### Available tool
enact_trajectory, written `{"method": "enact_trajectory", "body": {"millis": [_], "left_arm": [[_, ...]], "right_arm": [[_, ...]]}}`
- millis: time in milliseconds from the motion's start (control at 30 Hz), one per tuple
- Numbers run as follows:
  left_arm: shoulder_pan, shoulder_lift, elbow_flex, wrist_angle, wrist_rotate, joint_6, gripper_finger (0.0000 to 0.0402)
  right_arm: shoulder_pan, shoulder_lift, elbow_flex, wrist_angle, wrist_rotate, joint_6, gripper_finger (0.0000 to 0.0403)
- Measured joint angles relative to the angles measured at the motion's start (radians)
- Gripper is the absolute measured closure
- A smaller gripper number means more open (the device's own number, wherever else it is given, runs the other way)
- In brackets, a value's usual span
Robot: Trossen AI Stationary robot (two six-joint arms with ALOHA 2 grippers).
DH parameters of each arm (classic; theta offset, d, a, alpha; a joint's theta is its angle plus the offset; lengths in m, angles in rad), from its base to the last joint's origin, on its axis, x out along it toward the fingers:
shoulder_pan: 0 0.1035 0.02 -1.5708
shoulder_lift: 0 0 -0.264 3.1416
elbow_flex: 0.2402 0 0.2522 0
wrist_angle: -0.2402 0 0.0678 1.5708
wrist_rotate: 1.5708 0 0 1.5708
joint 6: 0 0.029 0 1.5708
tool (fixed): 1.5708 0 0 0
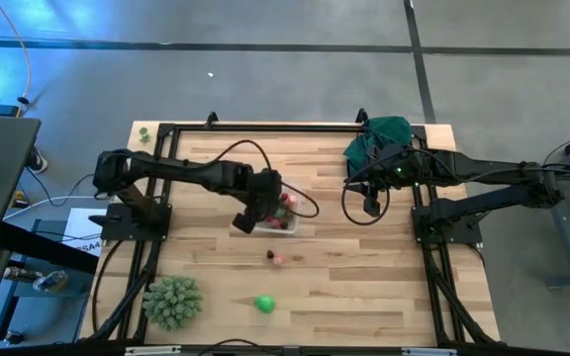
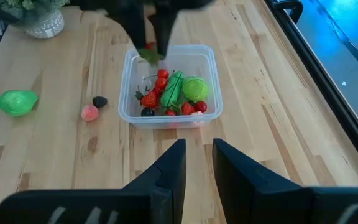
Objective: Pick and placing Produce into tupperware
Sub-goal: Put the red strawberry into the transparent container
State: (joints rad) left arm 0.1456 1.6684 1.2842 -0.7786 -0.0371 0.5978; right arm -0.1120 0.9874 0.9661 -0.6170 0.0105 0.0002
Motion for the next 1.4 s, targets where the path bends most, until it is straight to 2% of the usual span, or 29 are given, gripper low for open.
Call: {"method": "enact_trajectory", "body": {"millis": [200, 400, 1033, 1400], "left_arm": [[0.088, 0.001, -0.163, 0.142, 0.107, 0.001, 0.0263], [0.135, 0.001, -0.245, 0.259, 0.186, 0.0, 0.0264], [0.136, 0.001, -0.25, 0.261, 0.205, -0.036, 0.0259], [0.136, 0.03, -0.251, 0.26, 0.151, -0.052, 0.026]], "right_arm": [[0.0, 0.0, 0.0, 0.0, 0.0, 0.0, 0.0334], [0.0, 0.0, 0.0, 0.0, 0.0, 0.0, 0.0334], [0.0, 0.0, 0.0, 0.0, 0.0, 0.0, 0.0334], [0.0, 0.0, 0.0, 0.0, 0.0, 0.0, 0.0334]]}}
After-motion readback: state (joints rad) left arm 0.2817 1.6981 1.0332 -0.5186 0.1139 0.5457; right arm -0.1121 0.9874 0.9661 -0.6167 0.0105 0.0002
